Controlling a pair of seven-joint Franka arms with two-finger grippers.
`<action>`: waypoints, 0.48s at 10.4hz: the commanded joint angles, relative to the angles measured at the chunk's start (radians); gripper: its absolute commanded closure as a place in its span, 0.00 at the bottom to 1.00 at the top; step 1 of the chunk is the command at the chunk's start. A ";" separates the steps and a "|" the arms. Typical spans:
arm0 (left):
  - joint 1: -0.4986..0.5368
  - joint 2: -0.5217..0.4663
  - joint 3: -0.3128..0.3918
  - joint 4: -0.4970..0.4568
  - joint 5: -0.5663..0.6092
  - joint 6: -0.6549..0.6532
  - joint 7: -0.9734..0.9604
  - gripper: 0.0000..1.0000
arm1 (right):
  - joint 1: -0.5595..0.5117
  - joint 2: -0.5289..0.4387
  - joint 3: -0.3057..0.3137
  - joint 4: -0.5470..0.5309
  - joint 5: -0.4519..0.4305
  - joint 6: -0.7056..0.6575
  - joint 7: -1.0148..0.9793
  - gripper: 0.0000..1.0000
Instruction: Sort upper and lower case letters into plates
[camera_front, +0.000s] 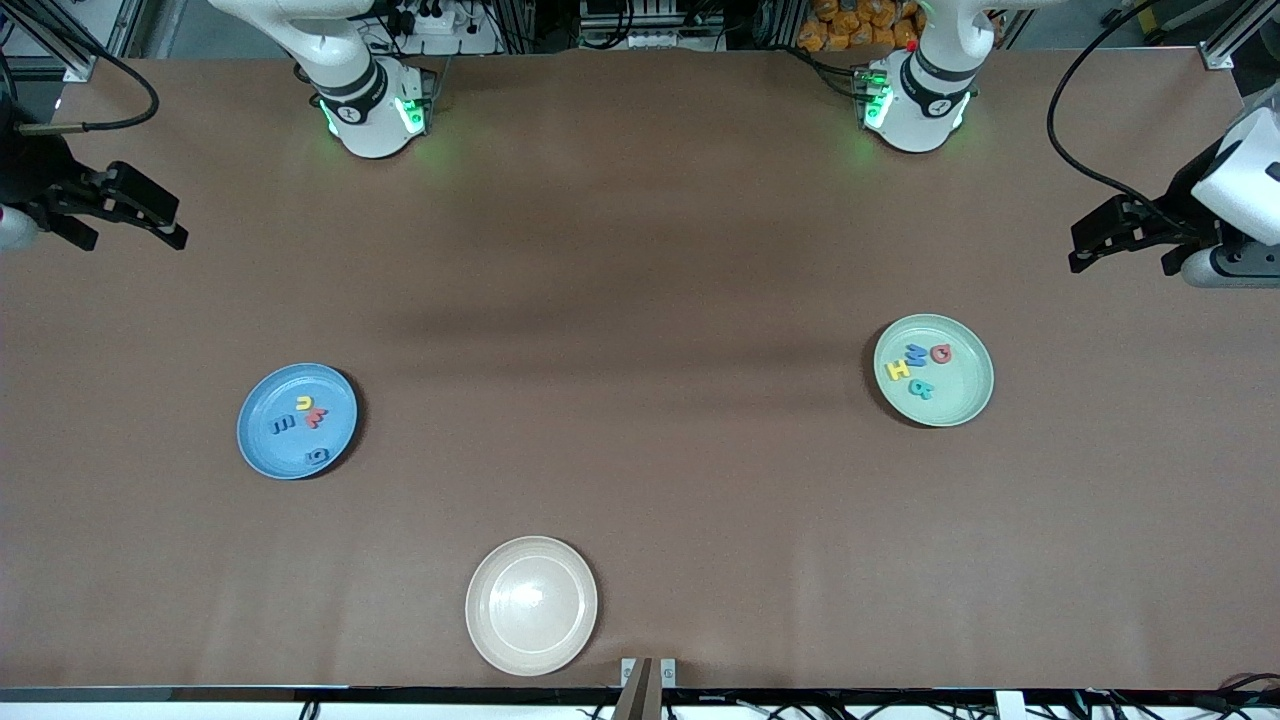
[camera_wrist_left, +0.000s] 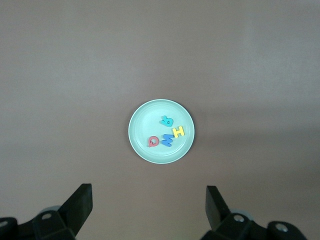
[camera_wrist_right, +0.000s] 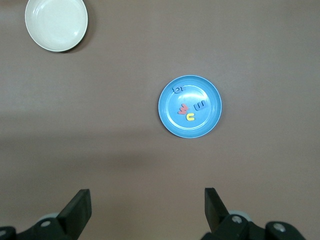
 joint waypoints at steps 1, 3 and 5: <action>0.001 -0.002 0.000 0.009 -0.016 -0.014 0.003 0.00 | -0.003 0.015 -0.001 0.035 0.006 -0.023 -0.036 0.00; 0.004 -0.002 0.000 0.009 -0.013 -0.014 0.006 0.00 | -0.001 0.015 -0.002 0.033 0.006 -0.025 -0.037 0.00; 0.009 -0.007 0.000 0.009 0.025 -0.014 0.015 0.00 | -0.003 0.015 -0.002 0.033 0.006 -0.031 -0.032 0.00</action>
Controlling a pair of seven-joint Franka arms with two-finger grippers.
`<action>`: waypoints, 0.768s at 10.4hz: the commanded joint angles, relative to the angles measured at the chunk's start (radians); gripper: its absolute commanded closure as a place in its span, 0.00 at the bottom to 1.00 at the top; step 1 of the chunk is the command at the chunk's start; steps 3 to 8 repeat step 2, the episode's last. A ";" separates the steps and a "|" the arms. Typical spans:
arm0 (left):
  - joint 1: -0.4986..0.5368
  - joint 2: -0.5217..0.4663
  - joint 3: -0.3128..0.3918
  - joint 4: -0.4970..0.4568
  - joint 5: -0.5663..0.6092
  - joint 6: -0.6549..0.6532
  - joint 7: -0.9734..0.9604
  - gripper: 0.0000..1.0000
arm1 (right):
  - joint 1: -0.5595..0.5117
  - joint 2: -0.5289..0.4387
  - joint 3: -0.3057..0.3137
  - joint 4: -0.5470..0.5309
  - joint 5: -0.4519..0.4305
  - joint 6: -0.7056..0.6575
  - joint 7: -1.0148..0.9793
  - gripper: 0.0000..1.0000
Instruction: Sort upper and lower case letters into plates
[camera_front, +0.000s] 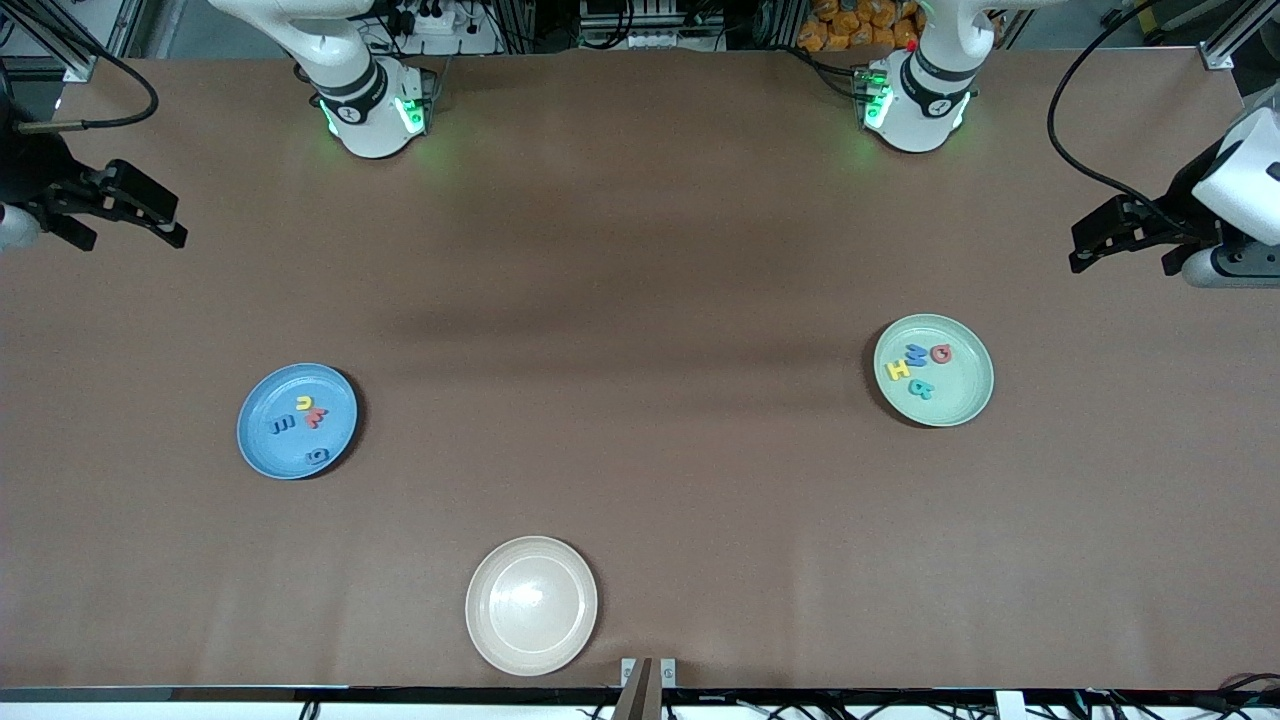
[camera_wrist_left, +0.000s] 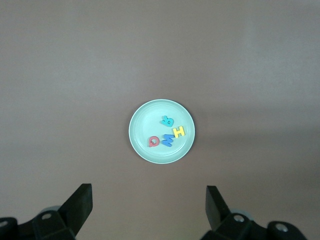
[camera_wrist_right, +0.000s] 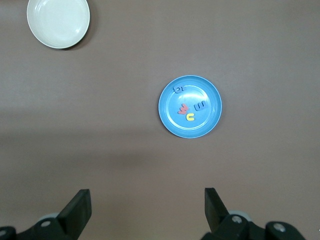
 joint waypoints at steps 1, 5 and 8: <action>0.003 -0.007 -0.001 0.009 0.024 -0.014 0.015 0.00 | -0.004 0.012 -0.001 0.028 0.007 -0.024 -0.004 0.00; 0.003 -0.007 -0.001 0.009 0.024 -0.014 0.015 0.00 | -0.006 0.014 -0.001 0.028 0.007 -0.024 -0.003 0.00; 0.003 -0.007 -0.001 0.009 0.024 -0.014 0.015 0.00 | -0.006 0.014 -0.001 0.028 0.007 -0.024 -0.003 0.00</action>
